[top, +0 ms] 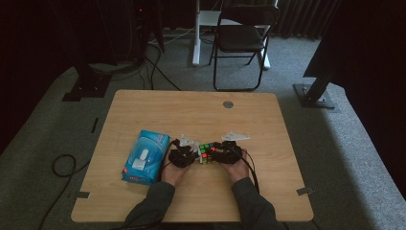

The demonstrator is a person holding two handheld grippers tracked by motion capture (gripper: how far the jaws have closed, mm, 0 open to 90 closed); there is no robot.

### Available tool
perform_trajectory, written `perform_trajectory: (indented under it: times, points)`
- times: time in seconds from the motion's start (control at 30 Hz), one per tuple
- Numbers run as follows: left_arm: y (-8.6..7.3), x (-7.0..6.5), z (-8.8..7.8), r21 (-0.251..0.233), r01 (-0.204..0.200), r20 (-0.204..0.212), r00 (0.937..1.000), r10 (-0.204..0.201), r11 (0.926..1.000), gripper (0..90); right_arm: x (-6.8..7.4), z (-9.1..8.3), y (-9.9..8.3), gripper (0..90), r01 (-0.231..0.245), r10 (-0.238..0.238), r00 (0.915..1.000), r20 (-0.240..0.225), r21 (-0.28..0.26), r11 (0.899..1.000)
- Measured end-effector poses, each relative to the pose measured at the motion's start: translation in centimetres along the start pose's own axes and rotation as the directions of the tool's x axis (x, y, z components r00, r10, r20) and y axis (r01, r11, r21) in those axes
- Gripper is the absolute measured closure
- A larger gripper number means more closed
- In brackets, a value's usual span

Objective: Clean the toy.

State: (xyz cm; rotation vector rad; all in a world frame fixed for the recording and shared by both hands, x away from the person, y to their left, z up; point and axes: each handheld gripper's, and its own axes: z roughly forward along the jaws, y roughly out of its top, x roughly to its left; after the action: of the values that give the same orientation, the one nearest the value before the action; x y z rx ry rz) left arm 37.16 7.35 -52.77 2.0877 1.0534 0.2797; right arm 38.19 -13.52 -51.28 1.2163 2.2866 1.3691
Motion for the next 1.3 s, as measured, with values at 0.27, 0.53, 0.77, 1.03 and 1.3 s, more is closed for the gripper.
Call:
perform_trajectory:
  times: [0.27,0.53,0.77,1.03,1.3]
  points:
    - [-0.3,-0.1,0.9,0.04,-0.051,-0.033,0.9981,0.052,0.9979,86.1,-0.1,0.0,0.0,48.1,0.002,-0.002,1.0,-0.003,0.0,1.0]
    - [-0.2,0.0,-1.2,-0.031,0.015,0.033,0.9993,-0.014,0.9994,86.0,-0.1,0.0,0.0,48.1,0.001,-0.001,1.0,-0.004,-0.001,1.0]
    - [0.2,-1.3,-2.3,-0.046,-0.02,0.061,0.9979,0.023,0.9987,86.1,-0.1,0.0,0.0,48.2,0.001,-0.001,1.0,-0.004,-0.002,1.0]
    - [0.1,-1.2,-2.1,-0.05,-0.018,0.059,0.998,0.021,0.9986,86.1,-0.1,0.0,0.0,48.5,-0.007,0.007,1.0,-0.004,-0.002,1.0]
    - [-0.9,-1.1,-0.6,0.003,-0.017,0.036,0.9992,0.017,0.9999,86.1,-0.1,0.0,0.0,49.9,-0.005,0.005,1.0,-0.007,-0.003,1.0]
